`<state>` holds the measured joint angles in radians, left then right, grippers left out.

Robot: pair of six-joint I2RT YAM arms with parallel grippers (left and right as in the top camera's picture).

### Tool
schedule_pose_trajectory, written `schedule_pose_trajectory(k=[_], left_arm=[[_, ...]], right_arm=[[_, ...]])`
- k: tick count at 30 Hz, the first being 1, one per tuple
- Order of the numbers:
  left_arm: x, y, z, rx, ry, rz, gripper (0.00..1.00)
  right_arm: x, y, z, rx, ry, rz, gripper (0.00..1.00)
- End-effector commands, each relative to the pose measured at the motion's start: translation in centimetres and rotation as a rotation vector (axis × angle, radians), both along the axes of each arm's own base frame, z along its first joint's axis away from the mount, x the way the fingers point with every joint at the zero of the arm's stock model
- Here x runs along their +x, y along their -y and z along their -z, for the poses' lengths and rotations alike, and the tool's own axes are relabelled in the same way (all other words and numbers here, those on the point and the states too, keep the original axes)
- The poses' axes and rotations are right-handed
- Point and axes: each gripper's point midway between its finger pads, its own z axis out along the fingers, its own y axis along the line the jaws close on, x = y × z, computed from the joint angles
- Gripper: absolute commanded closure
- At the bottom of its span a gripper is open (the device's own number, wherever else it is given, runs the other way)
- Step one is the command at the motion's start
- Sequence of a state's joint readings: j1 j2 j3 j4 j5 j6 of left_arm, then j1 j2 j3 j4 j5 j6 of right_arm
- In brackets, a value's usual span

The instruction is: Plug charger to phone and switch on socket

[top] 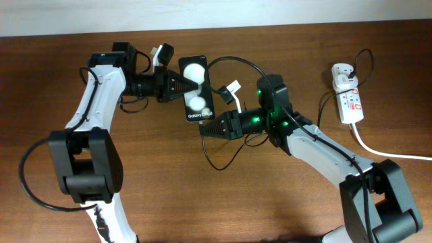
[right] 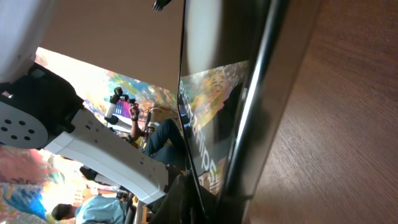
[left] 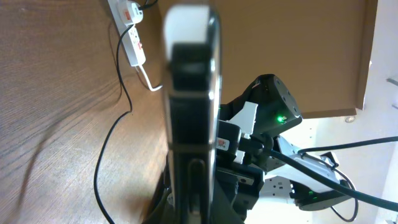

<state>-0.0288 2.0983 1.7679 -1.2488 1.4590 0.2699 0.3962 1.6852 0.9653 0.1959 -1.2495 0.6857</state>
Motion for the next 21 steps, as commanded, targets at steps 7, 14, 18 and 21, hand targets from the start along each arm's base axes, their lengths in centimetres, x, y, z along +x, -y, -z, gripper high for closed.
schedule_pose_trajectory(k=[7, 14, 18, 21], left_arm=[[-0.07, 0.25, -1.22, -0.056, 0.021, 0.005, 1.0], [-0.14, 0.4, -1.23, -0.057, 0.021, 0.009, 1.0], [-0.16, 0.44, -1.35, -0.064, 0.02, 0.01, 1.0], [-0.16, 0.45, -1.69, -0.084, 0.019, 0.009, 1.0]], right_arm=[[0.19, -0.08, -0.17, 0.002, 0.009, 0.005, 0.96], [0.3, -0.08, -0.11, -0.001, 0.008, 0.012, 0.96], [0.4, 0.02, -0.11, -0.001, 0.007, 0.015, 0.96], [1.01, 0.67, -0.12, -0.001, 0.001, 0.036, 0.96]])
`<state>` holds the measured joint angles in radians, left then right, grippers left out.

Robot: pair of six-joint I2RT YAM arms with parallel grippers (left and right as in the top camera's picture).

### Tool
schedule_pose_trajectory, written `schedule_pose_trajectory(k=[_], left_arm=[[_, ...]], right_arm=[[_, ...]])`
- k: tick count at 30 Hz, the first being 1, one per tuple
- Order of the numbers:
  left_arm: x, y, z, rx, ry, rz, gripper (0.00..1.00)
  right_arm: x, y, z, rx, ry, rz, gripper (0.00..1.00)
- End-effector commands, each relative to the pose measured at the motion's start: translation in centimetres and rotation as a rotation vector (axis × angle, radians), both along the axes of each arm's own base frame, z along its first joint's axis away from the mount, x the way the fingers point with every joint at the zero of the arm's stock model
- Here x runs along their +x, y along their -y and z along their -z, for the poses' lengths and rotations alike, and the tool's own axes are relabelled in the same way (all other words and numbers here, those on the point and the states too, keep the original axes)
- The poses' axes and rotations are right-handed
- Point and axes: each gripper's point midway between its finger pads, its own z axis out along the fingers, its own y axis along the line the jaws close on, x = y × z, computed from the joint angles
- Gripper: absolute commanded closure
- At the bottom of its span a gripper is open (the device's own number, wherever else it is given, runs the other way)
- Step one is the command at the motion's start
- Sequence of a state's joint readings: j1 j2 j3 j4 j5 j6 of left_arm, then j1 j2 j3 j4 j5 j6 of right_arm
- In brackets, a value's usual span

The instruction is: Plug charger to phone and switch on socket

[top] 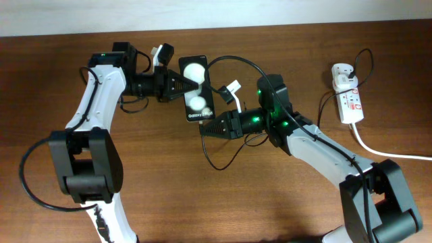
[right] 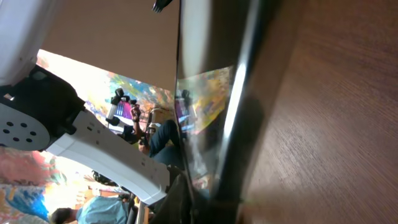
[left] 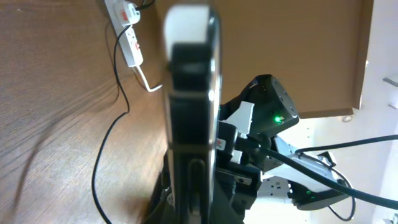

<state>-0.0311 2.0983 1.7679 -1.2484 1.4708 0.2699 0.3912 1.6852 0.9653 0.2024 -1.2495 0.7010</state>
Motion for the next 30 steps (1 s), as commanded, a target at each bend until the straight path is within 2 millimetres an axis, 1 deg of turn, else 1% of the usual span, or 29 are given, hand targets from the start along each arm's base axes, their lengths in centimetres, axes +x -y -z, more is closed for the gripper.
schedule_pose_trajectory(k=[1, 6, 9, 11, 15, 20, 24, 30], left_arm=[[-0.1, 0.3, -1.5, -0.072, 0.019, 0.007, 1.0], [-0.1, 0.3, -1.5, -0.072, 0.02, 0.007, 1.0], [-0.1, 0.3, -1.6, -0.077, 0.024, 0.007, 1.0], [0.1, 0.3, -2.0, -0.105, 0.043, 0.008, 1.0], [0.1, 0.4, -2.0, -0.105, 0.053, 0.009, 1.0], [0.2, 0.3, -2.0, -0.105, 0.05, 0.006, 1.0], [0.2, 0.3, -2.0, -0.105, 0.053, 0.007, 1.0], [0.3, 0.3, -2.0, -0.105, 0.061, 0.007, 1.0]], right_arm=[[1.0, 0.8, -0.1, 0.0, 0.007, 0.032, 0.96], [1.1, 0.9, -0.1, 0.001, 0.007, 0.035, 0.96], [0.6, 0.9, -0.4, 0.016, 0.009, 0.008, 0.96], [0.3, 1.0, -0.5, 0.027, 0.01, -0.013, 0.96], [0.7, 0.9, -0.3, 0.012, 0.016, 0.014, 0.96], [0.5, 0.9, -0.5, 0.023, 0.018, -0.003, 0.96], [0.3, 0.8, -1.3, 0.053, 0.059, -0.028, 0.96], [0.3, 0.8, -1.3, 0.054, 0.059, -0.029, 0.96]])
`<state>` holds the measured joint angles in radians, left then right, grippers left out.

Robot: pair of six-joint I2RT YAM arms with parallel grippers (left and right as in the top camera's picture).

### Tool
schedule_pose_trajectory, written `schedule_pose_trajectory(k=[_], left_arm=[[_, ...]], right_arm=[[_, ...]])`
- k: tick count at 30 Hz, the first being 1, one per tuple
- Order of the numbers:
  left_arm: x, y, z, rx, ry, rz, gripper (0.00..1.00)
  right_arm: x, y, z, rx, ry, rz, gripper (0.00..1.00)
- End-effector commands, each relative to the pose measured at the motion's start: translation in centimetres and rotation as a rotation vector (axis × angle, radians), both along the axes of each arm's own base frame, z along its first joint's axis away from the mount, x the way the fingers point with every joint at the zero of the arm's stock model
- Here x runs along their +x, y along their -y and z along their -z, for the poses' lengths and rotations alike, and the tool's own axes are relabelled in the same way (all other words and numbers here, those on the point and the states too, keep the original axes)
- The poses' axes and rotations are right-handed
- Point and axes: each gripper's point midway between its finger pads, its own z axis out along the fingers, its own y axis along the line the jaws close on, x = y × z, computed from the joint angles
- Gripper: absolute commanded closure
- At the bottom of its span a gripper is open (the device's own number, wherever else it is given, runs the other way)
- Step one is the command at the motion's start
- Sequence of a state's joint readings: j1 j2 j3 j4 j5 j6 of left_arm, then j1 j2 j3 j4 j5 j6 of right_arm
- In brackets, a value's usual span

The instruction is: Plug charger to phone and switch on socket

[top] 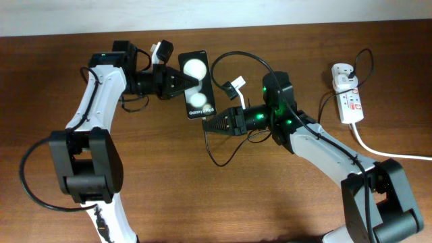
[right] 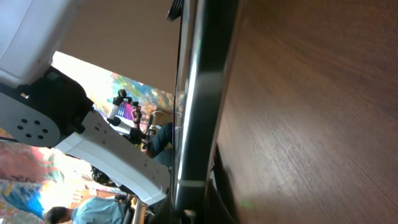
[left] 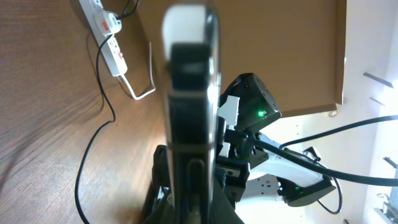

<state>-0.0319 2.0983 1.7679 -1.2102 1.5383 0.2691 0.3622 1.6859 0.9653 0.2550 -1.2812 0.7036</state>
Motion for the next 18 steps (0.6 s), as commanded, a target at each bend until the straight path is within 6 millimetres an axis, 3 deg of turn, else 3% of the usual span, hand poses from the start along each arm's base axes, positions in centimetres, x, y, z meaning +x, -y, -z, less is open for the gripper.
schedule_pose_trajectory(k=[1, 18], left_arm=[[-0.04, 0.16, -0.89, -0.037, 0.026, 0.005, 1.0], [0.0, 0.18, -0.89, -0.037, 0.025, 0.006, 1.0]], right_arm=[[-0.37, 0.08, -0.47, 0.021, 0.02, -0.031, 0.96], [-0.78, 0.11, -0.65, 0.031, 0.015, -0.054, 0.96]])
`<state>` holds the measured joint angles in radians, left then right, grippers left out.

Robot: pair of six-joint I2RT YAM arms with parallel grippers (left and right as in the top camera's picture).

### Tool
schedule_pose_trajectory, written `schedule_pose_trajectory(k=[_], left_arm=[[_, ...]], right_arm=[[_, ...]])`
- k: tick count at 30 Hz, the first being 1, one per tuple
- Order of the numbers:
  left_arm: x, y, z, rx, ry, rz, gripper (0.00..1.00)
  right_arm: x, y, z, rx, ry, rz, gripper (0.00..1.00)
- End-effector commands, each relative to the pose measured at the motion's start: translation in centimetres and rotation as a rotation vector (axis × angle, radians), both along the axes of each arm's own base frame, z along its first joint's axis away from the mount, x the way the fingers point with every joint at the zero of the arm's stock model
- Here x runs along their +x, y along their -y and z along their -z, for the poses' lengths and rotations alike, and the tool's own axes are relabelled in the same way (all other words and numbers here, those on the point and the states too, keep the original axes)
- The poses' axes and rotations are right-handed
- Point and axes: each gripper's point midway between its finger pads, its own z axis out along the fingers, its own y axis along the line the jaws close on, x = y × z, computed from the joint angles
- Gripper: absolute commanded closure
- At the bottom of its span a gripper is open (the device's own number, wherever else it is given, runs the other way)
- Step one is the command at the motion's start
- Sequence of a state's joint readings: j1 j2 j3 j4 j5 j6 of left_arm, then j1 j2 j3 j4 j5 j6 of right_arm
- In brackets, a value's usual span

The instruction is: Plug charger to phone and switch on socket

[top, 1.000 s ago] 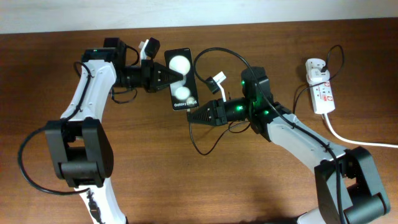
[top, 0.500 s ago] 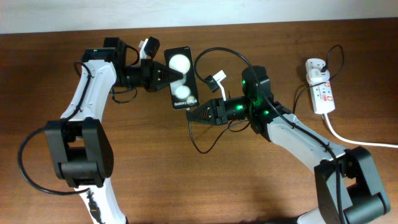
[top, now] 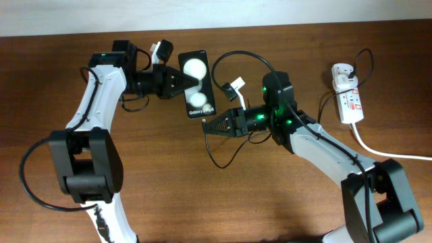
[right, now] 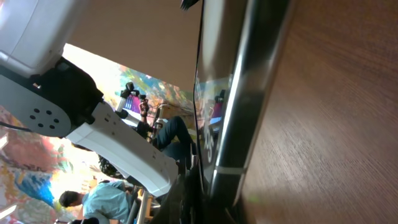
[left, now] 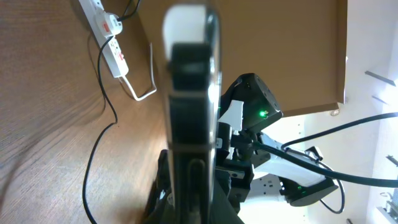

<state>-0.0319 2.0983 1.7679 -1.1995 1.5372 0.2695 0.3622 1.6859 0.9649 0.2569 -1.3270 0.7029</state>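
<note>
A black Galaxy phone (top: 196,91) is held above the table by my left gripper (top: 179,82), which is shut on its side. In the left wrist view the phone (left: 189,112) stands edge-on between the fingers. My right gripper (top: 208,126) sits just below the phone's bottom end, shut on the charger plug, which is hidden between the dark fingers. The phone's edge (right: 249,93) fills the right wrist view, close beside the gripper (right: 219,199). The black charger cable (top: 217,160) loops on the table. The white power strip (top: 349,101) lies at the far right.
The brown wooden table (top: 202,202) carries only the cable and strip. A white plug (top: 343,73) sits in the strip's top socket. The strip (left: 109,34) and its cable (left: 93,168) also show behind the phone. Thin wrist-camera cables arch over both arms.
Almost nothing differs. The phone's edge stands more tilted and further right in the right wrist view, so the right gripper has shifted slightly against the phone's bottom end. The left gripper holds as before.
At first my left gripper held the phone low, with the right gripper at its bottom end. That stayed the same at the second moment. By the third, the phone stood higher and further back with the right gripper following below it, and both keep that pose now.
</note>
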Motion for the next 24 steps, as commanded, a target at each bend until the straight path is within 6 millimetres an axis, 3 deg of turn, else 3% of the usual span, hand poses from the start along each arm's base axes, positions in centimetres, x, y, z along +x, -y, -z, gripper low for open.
schedule_pose_trajectory(k=[1, 24], left_arm=[[-0.09, 0.18, -0.91, -0.037, 0.013, 0.006, 1.0], [-0.46, 0.98, -0.89, -0.035, -0.042, 0.025, 1.0]], right_arm=[[0.03, 0.06, -0.24, 0.009, 0.021, -0.007, 0.96], [0.2, 0.06, -0.12, 0.003, 0.019, 0.004, 0.96]])
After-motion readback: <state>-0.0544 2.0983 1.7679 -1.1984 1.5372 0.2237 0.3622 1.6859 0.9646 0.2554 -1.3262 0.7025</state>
